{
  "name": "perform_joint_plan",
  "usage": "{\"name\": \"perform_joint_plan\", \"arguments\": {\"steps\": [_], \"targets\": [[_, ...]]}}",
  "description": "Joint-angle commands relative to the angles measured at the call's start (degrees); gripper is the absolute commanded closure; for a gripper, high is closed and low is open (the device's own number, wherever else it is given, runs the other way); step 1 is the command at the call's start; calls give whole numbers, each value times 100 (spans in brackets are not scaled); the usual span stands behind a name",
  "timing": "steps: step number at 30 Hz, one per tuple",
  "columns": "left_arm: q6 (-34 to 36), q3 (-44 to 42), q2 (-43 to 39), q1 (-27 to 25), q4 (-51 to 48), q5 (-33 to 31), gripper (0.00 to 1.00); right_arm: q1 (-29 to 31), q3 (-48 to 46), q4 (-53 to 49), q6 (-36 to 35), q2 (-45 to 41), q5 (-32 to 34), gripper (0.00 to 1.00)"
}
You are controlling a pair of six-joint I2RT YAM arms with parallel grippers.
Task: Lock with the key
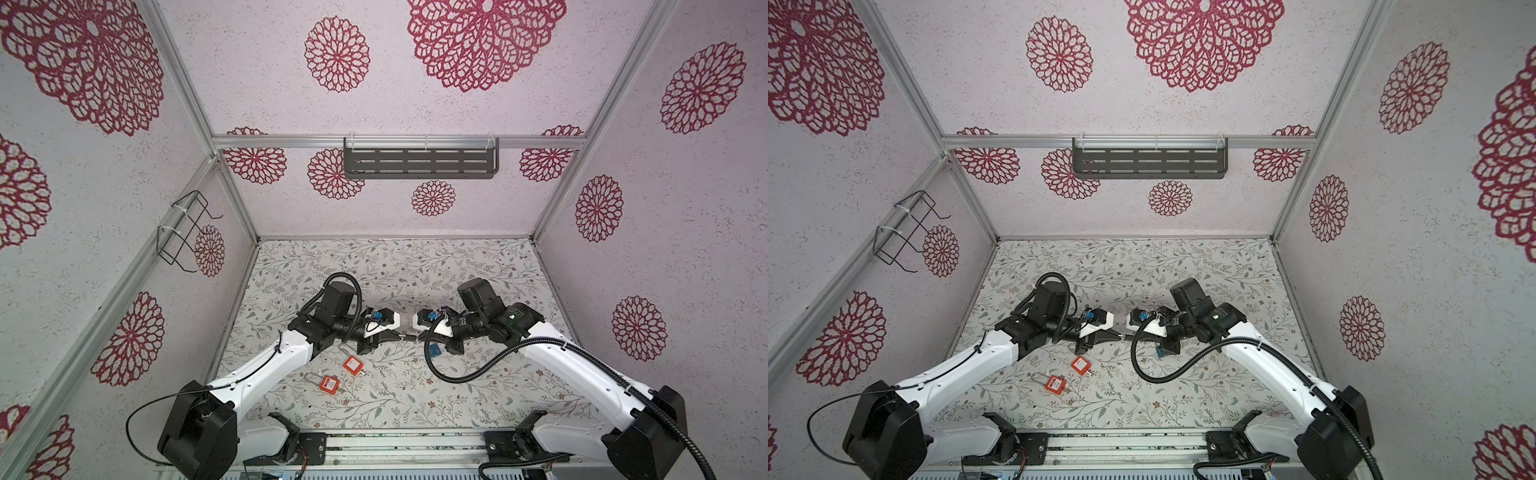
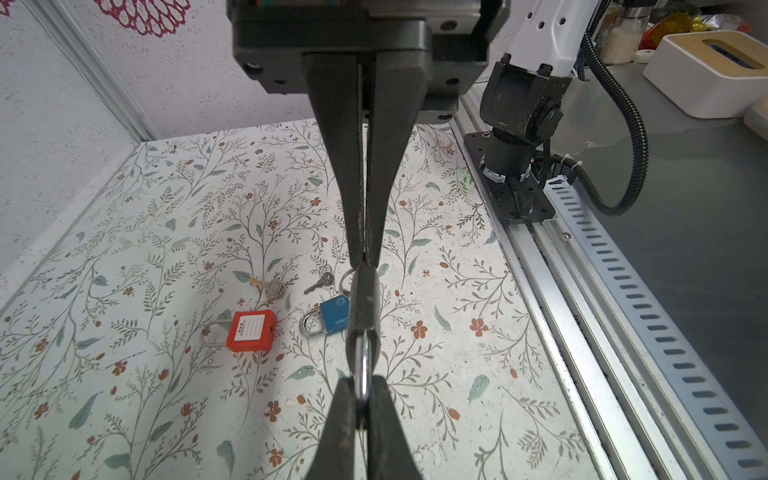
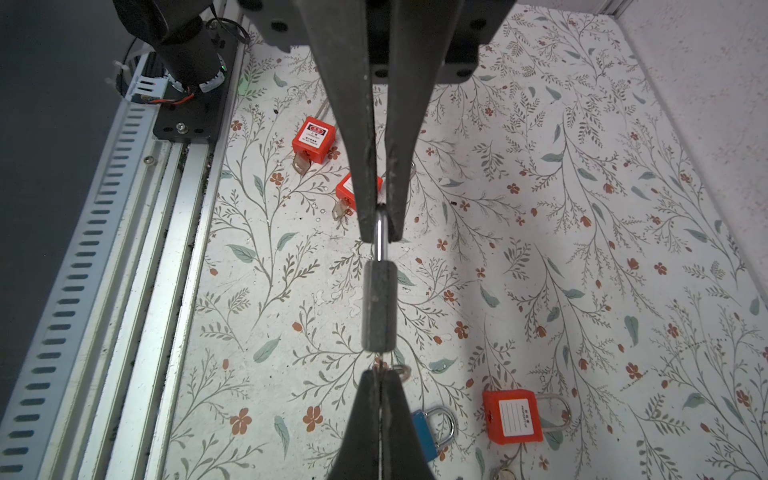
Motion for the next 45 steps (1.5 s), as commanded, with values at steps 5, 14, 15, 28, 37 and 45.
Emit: {"name": "perform_joint_plan", "arguments": {"steps": [5, 14, 15, 28, 37, 45], "targets": [[260, 279, -39, 46, -331, 168, 100, -199, 77, -135, -119, -73, -67, 100], [278, 271, -49, 104, -339, 168, 100, -314, -10, -159, -137, -188, -95, 100], [286, 271, -57, 105, -356, 161, 100, -322, -28, -161, -136, -203, -98, 100], [708, 587, 46, 227, -1042, 124, 100, -411, -305, -158, -33, -492, 57, 100], [1839, 1713, 654, 296, -3294, -181, 100, -412, -1030, 550, 1386, -1342, 1143, 100], [2537, 2942, 1693, 48, -4910, -831, 100, -412, -1273, 709, 2623, -1748, 1733, 100]]}}
